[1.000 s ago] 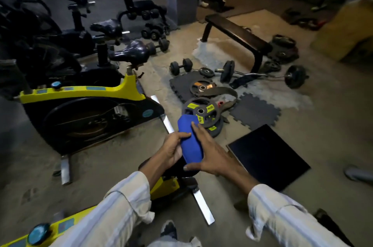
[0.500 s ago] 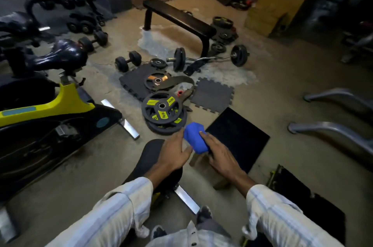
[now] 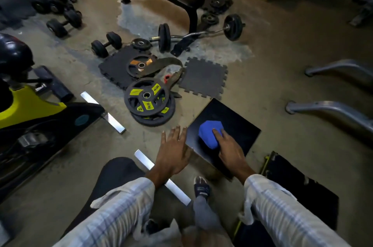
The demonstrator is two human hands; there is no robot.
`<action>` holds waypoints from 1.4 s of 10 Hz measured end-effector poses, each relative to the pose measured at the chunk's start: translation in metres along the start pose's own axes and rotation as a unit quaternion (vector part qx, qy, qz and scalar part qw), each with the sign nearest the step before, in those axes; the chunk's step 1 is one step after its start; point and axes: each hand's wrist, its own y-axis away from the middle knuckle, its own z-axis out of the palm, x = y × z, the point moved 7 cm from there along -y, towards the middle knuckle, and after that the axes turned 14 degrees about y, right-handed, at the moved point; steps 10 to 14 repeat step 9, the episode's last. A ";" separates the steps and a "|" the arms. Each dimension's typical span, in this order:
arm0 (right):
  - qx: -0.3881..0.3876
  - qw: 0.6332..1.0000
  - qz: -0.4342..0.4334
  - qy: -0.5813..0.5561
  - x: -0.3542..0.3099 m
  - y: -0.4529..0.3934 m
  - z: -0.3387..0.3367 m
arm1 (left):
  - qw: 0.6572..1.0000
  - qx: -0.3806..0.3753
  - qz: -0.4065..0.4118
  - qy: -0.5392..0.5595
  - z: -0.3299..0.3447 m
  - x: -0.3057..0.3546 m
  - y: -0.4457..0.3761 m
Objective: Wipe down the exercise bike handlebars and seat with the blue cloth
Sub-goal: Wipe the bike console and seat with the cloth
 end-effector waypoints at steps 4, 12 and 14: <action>-0.061 0.996 -0.037 0.049 0.056 -0.101 0.083 | 1.000 -0.002 -0.011 0.008 0.062 0.024 -0.104; -0.118 0.988 -0.090 0.052 0.065 -0.101 0.133 | 0.988 -0.050 -0.143 0.017 0.116 0.015 -0.086; -0.118 0.988 -0.090 0.052 0.065 -0.101 0.133 | 0.988 -0.050 -0.143 0.017 0.116 0.015 -0.086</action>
